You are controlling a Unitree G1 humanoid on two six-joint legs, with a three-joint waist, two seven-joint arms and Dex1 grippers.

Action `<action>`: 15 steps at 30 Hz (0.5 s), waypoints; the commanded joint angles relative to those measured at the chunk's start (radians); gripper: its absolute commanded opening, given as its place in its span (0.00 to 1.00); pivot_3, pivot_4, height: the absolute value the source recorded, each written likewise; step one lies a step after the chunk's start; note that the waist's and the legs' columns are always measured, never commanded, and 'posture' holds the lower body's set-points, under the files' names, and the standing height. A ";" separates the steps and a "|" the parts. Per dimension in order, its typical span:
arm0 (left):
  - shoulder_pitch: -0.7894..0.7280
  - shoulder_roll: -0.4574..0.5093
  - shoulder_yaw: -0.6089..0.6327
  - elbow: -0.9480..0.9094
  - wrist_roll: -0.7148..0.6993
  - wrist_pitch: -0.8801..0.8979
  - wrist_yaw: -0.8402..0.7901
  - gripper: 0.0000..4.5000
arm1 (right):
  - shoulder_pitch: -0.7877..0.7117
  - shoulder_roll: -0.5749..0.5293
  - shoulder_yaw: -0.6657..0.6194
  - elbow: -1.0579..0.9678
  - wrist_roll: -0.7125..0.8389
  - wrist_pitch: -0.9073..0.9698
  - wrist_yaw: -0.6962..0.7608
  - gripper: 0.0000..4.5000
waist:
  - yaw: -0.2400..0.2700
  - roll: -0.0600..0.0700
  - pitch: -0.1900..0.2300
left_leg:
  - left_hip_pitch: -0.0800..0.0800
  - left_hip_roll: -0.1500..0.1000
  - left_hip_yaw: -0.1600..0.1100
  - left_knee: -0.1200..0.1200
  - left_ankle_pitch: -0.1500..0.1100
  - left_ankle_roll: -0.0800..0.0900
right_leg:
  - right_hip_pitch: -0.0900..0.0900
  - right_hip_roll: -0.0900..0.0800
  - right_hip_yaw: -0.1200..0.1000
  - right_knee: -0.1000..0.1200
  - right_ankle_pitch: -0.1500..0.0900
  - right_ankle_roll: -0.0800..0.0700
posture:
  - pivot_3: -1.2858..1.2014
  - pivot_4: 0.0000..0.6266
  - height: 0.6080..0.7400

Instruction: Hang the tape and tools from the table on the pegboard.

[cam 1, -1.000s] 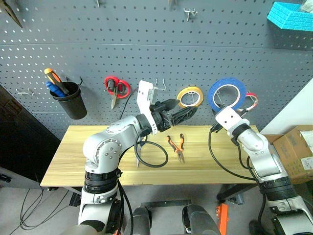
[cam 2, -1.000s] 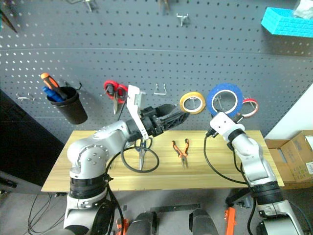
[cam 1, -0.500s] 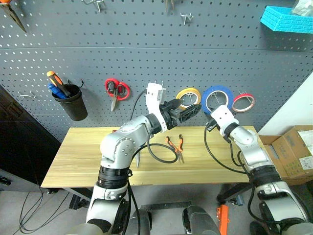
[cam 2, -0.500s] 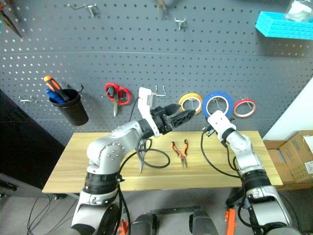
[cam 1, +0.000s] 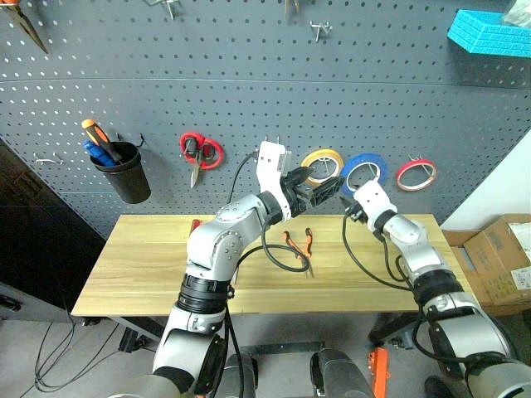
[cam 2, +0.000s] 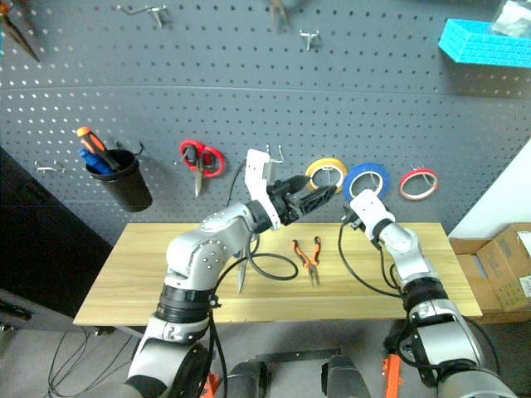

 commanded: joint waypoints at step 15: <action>0.465 0.184 -0.017 -0.329 0.041 0.233 0.152 1.00 | 0.248 0.131 0.079 -0.939 0.108 1.326 0.063 0.68 | -0.022 0.003 0.074 | 0.000 0.004 -0.006 0.002 -0.007 -0.009 | -0.011 -0.003 -0.004 -0.001 -0.003 -0.003 | 0.53 0.45 1.00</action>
